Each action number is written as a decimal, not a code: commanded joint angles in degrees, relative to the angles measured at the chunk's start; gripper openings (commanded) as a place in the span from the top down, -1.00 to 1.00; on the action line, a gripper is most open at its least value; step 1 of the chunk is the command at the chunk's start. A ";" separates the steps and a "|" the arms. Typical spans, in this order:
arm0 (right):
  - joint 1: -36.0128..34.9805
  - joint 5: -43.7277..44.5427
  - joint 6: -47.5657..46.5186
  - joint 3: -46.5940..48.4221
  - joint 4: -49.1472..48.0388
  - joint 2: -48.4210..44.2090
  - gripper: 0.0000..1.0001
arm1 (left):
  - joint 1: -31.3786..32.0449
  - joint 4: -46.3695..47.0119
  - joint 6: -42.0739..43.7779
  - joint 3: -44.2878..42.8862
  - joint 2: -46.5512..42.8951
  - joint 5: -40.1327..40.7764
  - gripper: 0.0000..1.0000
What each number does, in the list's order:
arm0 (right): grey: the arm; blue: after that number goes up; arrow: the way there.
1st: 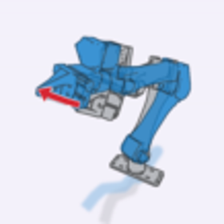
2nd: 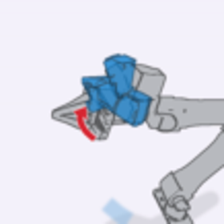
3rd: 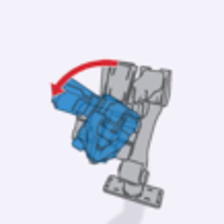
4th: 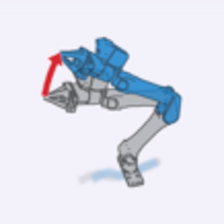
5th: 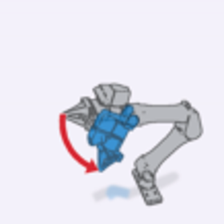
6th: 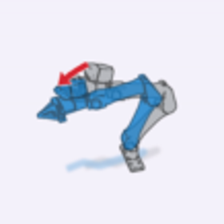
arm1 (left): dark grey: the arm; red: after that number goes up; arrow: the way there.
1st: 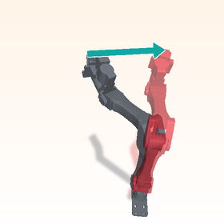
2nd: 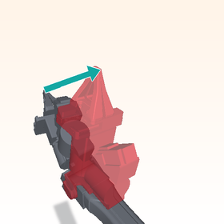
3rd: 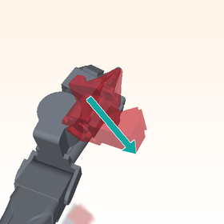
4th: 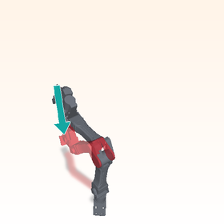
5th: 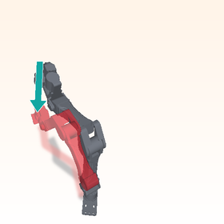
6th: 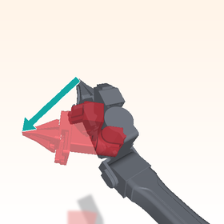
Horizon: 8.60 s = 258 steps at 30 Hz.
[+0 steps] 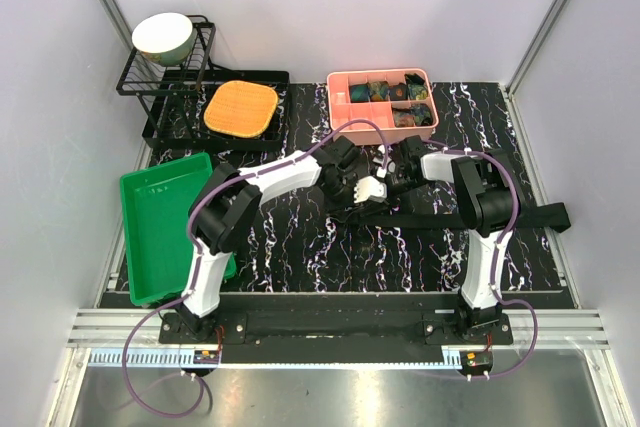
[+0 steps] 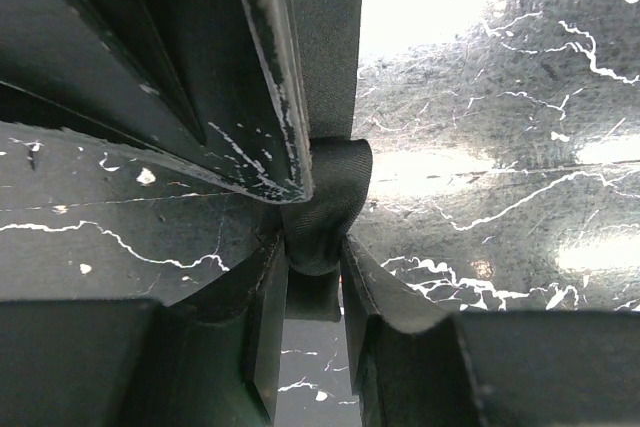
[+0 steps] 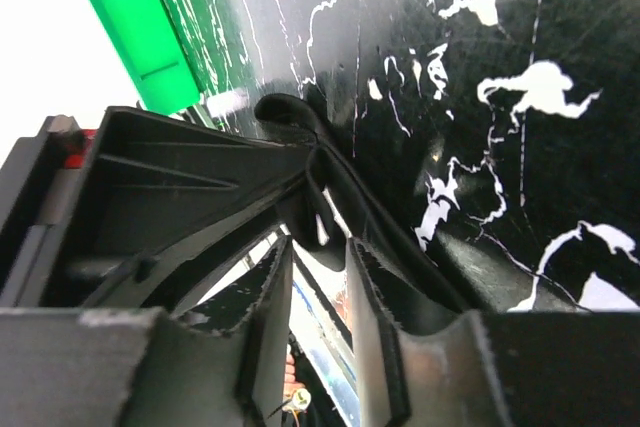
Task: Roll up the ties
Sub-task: Roll the tie at the center of the board.
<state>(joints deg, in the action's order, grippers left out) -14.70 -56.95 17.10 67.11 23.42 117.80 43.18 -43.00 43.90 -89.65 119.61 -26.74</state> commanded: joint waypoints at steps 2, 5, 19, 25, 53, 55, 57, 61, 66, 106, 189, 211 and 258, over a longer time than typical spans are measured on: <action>-0.59 -2.29 1.44 -0.49 -2.41 -0.90 0.36 | 0.24 -0.24 -1.01 -2.64 0.97 0.37 0.41; -0.59 -2.91 1.36 -1.45 -1.80 -2.22 0.21 | 0.24 -0.68 -1.27 -2.64 1.15 0.64 0.41; -1.12 -0.45 0.12 0.04 -1.54 -0.20 0.55 | 0.06 -0.85 -1.97 -3.17 1.76 0.64 0.39; -1.03 4.56 -1.89 0.91 1.36 0.24 1.00 | -0.72 -1.03 -3.20 -2.64 0.98 -0.41 0.00; -1.21 12.47 -5.94 4.34 7.78 5.16 1.00 | -2.93 4.07 5.94 1.85 -5.35 -4.28 0.30; -1.21 12.48 -5.94 4.43 7.96 5.34 1.00 | -2.49 3.98 5.15 0.97 -5.97 -5.51 0.31; -1.21 12.47 -5.85 4.43 7.96 5.34 1.00 | -1.61 3.81 4.44 0.09 -5.36 -6.04 0.32; -1.21 12.21 -5.94 4.34 7.96 5.16 1.00 | -0.55 3.01 1.73 -2.46 -2.73 -6.48 0.32; -1.21 11.86 -5.77 4.17 7.87 5.07 1.00 | 0.68 2.75 -1.70 -5.54 0.18 -5.95 0.28; 1.52 -1.41 -2.70 1.09 4.54 -2.67 0.35 | 0.77 -1.38 -1.54 -3.69 5.54 0.29 0.37; 0.37 1.93 -4.36 3.99 7.61 0.24 0.31 | 2.96 9.26 -5.23 3.78 2.12 5.91 0.60; -0.15 12.74 -12.79 6.54 10.15 4.72 1.00 | -1.42 9.86 -8.92 7.90 -3.50 -2.42 -0.23; 2.13 1.76 -6.64 5.49 13.32 -1.52 0.28 | 1.21 14.70 -7.34 11.07 -2.72 3.45 0.61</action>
<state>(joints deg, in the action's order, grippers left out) -13.80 -51.86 8.69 73.36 36.12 120.25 44.25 -27.03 36.75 -80.75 116.90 -26.65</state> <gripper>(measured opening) 0.358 0.208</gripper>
